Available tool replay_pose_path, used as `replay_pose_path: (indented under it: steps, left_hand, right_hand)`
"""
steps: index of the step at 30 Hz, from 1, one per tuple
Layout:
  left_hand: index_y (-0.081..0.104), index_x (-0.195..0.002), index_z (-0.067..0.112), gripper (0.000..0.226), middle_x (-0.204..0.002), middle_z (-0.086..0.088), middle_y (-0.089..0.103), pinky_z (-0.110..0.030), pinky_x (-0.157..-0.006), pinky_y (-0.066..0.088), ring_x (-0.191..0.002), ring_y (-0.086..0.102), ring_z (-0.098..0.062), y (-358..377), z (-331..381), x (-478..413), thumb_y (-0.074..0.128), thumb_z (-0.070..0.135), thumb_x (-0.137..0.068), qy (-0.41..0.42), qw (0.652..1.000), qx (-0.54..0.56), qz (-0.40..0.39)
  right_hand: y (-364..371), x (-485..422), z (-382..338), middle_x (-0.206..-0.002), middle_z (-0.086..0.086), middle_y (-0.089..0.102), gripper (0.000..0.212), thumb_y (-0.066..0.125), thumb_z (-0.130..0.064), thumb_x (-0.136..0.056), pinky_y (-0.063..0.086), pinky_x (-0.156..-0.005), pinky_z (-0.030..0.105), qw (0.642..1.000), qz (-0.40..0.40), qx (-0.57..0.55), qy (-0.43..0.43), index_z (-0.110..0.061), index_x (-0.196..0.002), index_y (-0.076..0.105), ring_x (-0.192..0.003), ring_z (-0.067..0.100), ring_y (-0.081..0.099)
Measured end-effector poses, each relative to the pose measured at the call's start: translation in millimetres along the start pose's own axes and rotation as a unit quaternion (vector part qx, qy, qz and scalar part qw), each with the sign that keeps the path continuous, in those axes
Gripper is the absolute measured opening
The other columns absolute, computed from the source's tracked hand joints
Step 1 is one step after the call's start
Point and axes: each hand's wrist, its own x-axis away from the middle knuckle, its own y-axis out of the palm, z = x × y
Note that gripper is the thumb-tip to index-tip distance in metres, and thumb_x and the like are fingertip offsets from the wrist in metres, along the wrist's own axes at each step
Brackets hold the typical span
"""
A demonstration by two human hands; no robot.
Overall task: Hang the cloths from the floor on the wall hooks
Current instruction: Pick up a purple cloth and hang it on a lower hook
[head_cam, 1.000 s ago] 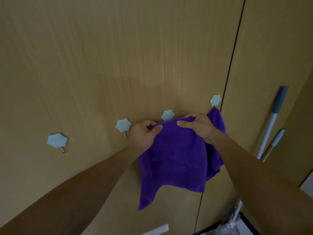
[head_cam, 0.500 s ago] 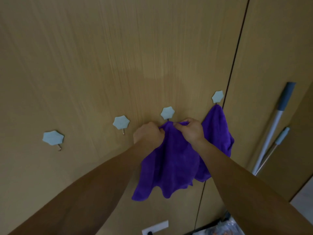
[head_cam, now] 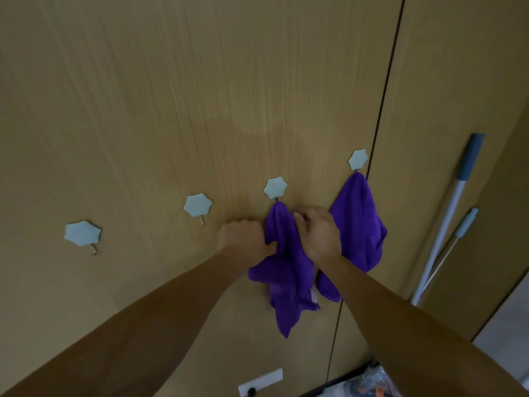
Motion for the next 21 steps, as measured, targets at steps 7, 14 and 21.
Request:
replay_pose_path:
  steps: [7, 14, 21]
  left_hand:
    - [0.064, -0.102, 0.009, 0.049, -0.093, -0.008, 0.062, -0.036, -0.068, 0.048, -0.081, 0.057, -0.025, 26.8, -2.2, 19.8, 0.064, 0.049, -0.074, 0.169, 0.945, 0.002, 0.281]
    - [0.023, -0.134, 0.009, 0.078, -0.123, -0.014, 0.047, -0.039, -0.077, 0.048, -0.100, 0.059, -0.031, 46.3, 29.4, 29.2, 0.066, 0.042, -0.078, -0.013, 0.997, 0.078, -0.007]
    - [0.060, -0.110, 0.011, 0.033, -0.093, 0.000, 0.066, -0.019, -0.064, 0.043, -0.093, 0.065, -0.025, 53.4, 4.5, 29.2, 0.064, 0.009, -0.077, -0.028, 0.887, 0.444, -0.125]
  right_hand:
    - [9.3, 18.9, 6.0, -0.137, -0.005, 0.049, 0.051, 0.054, -0.042, -0.092, 0.044, -0.098, 0.052, 0.993, -0.112, -0.021, -0.006, -0.025, -0.139, 0.042, -0.126, 0.017, 0.046]
    - [11.4, 25.3, 13.8, -0.120, 0.007, 0.062, 0.055, 0.061, -0.011, -0.081, 0.040, -0.099, 0.034, 0.982, -0.188, 0.008, 0.011, -0.015, -0.134, 0.046, -0.112, 0.026, 0.057]
    - [3.1, 29.9, 23.3, -0.101, 0.015, 0.069, 0.041, 0.056, -0.005, -0.081, 0.049, -0.089, 0.037, 0.984, -0.146, -0.039, 0.092, -0.010, -0.122, 0.059, -0.101, 0.035, 0.060]
